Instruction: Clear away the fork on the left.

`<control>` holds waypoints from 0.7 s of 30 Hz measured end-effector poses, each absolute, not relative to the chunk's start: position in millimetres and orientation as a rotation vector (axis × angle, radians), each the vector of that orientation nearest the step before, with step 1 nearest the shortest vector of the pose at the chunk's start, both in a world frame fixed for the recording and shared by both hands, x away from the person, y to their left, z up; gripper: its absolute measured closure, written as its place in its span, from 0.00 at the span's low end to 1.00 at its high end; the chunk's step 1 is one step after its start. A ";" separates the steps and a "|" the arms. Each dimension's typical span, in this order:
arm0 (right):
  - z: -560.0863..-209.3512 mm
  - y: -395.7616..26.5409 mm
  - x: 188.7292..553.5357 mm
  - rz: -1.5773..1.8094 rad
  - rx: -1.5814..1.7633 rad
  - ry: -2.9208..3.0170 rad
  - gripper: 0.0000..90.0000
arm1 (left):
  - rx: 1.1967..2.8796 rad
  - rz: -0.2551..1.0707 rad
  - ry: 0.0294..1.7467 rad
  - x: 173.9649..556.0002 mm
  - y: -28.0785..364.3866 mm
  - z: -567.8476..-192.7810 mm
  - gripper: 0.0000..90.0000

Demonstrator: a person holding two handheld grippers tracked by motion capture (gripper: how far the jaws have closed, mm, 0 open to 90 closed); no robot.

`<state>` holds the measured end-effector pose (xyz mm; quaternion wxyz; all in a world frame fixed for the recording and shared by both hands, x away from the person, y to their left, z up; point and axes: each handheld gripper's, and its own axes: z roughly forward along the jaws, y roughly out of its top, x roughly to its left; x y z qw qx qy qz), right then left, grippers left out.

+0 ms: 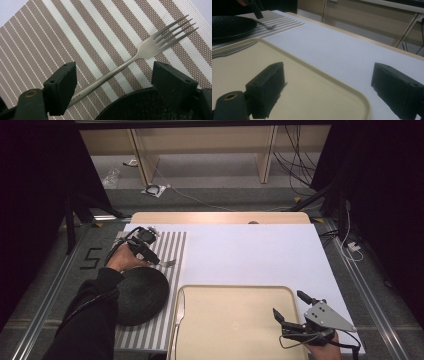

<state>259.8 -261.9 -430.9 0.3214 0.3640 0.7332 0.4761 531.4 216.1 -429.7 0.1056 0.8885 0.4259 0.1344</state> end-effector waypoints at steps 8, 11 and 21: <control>-430.8 -262.3 259.6 1.248 0.959 1.930 0.14 | 2.700 0.351 1.221 541.7 213.7 -440.2 0.29; -431.1 -262.2 259.9 1.249 0.957 1.927 0.14 | 2.716 0.335 1.207 544.2 215.3 -443.1 0.32; -431.2 -261.5 259.9 1.244 0.953 1.935 0.14 | 2.764 0.304 1.160 547.4 217.0 -448.6 0.41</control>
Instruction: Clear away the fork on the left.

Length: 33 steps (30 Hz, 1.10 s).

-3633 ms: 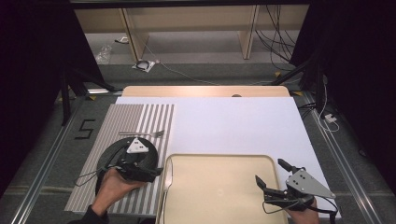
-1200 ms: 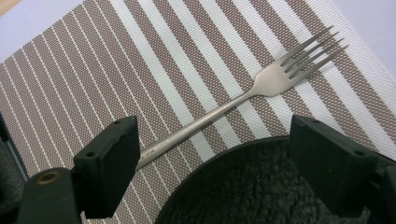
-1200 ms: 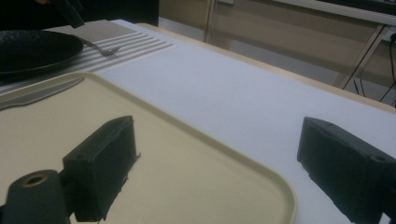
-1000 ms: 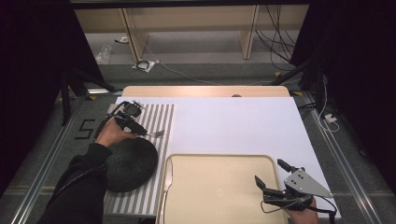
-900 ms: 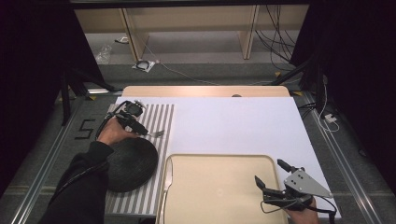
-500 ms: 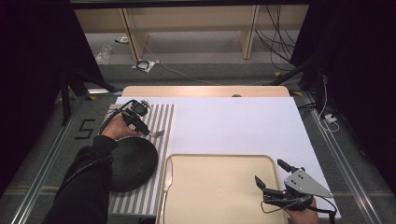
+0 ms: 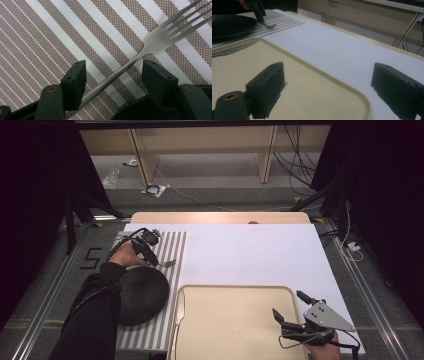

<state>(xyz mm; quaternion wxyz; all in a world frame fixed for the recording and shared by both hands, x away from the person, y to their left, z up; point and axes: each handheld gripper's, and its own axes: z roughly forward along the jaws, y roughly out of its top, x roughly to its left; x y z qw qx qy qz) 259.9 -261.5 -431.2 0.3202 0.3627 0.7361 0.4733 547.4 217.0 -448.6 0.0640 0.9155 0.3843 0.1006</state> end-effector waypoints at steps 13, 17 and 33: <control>-431.1 -262.2 260.8 1.244 0.960 1.934 0.14 | 2.829 0.274 1.072 548.2 214.4 -456.2 0.56; -431.0 -262.1 261.0 1.245 0.961 1.936 0.14 | 2.841 0.265 1.056 548.9 216.8 -456.4 0.59; -430.7 -262.3 261.1 1.243 0.958 1.935 0.14 | 2.858 0.272 1.027 550.2 217.2 -459.1 0.68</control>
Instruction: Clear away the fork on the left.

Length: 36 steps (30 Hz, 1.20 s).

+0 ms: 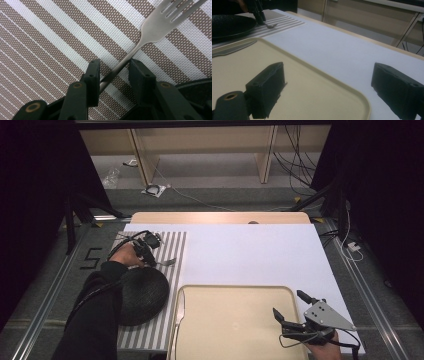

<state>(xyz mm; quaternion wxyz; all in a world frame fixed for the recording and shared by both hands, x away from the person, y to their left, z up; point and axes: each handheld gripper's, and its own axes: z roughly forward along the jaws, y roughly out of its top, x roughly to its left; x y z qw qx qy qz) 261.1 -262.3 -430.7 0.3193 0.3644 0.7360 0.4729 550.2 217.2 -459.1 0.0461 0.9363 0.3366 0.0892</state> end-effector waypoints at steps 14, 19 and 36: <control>-430.6 -261.6 261.0 1.244 0.956 1.937 0.14 | 2.867 0.239 1.002 549.7 215.7 -459.2 0.77; -430.5 -261.8 260.8 1.244 0.957 1.938 0.14 | 2.875 0.223 0.986 549.3 215.1 -459.2 0.82; -430.5 -261.5 260.9 1.241 0.953 1.941 0.14 | 2.868 0.228 0.985 546.8 212.8 -458.7 0.94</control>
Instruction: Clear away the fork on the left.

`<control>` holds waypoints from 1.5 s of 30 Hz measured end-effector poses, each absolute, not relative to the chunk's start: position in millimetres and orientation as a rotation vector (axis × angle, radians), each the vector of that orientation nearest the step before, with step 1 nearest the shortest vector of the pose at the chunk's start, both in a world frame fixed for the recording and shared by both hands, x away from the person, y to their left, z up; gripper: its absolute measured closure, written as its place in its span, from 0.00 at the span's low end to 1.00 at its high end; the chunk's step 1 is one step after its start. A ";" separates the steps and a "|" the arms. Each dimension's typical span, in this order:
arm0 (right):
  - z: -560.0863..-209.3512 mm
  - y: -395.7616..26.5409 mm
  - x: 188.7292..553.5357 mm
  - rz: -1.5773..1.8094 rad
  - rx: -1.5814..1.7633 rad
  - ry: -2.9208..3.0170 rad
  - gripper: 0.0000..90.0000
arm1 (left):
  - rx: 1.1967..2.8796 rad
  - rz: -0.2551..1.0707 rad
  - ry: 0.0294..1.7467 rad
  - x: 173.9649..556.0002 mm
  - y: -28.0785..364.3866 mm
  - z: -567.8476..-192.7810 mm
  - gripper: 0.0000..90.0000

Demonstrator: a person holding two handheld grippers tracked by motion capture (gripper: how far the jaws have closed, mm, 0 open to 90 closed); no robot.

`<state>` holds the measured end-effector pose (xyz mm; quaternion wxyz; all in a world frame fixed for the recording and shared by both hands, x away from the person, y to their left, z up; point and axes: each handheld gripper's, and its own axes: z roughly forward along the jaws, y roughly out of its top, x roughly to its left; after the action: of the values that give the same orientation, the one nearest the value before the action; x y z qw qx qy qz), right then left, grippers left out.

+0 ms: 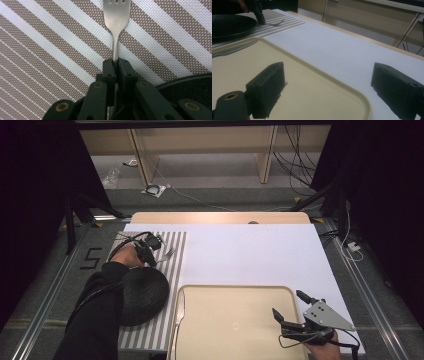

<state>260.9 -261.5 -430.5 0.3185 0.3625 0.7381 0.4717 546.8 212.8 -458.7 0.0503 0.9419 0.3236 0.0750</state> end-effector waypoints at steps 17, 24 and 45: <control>-430.8 -261.0 260.9 1.244 0.951 1.939 0.14 | 2.793 0.586 1.002 546.9 226.0 -429.1 0.94; -430.9 -260.2 260.9 1.241 0.956 1.944 0.14 | 2.805 0.598 1.017 540.9 225.5 -413.5 0.94; -430.6 -260.1 260.4 1.235 0.952 1.942 0.14 | 2.709 0.497 0.936 481.4 192.7 -364.7 0.94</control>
<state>260.4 -260.1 -430.6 0.3198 0.3623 0.7387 0.4698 481.4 192.7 -364.7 0.1162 0.9249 0.3198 0.1696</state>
